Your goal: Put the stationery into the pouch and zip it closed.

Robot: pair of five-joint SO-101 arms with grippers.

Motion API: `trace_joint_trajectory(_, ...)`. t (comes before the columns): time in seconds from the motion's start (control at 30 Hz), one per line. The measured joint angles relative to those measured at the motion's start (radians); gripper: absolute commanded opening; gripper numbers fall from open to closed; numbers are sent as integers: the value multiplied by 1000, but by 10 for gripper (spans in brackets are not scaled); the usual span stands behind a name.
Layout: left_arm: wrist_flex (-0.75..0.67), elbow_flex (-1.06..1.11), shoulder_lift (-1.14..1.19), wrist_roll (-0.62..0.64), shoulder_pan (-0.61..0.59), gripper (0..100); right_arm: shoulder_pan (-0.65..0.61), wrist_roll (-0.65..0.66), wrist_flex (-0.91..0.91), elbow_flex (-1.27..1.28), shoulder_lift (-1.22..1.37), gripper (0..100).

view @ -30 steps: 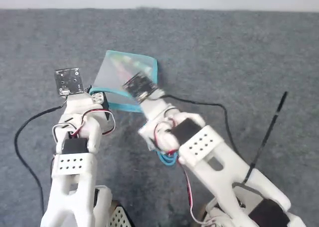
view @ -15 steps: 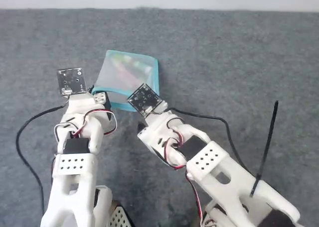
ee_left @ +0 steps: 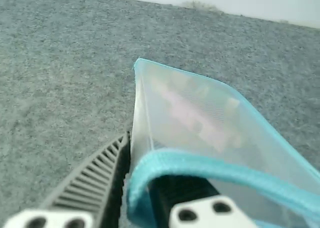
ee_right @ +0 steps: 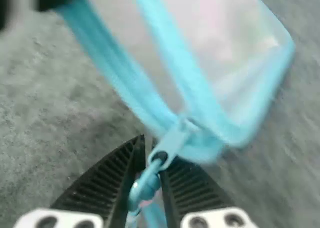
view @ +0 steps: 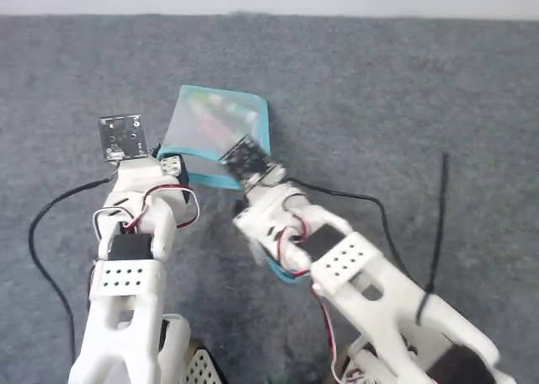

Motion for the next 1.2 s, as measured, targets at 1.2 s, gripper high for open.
trace_joint_trajectory(1.2,0,60,-2,-114,262,9,-112,310,582,-285,-199,11)
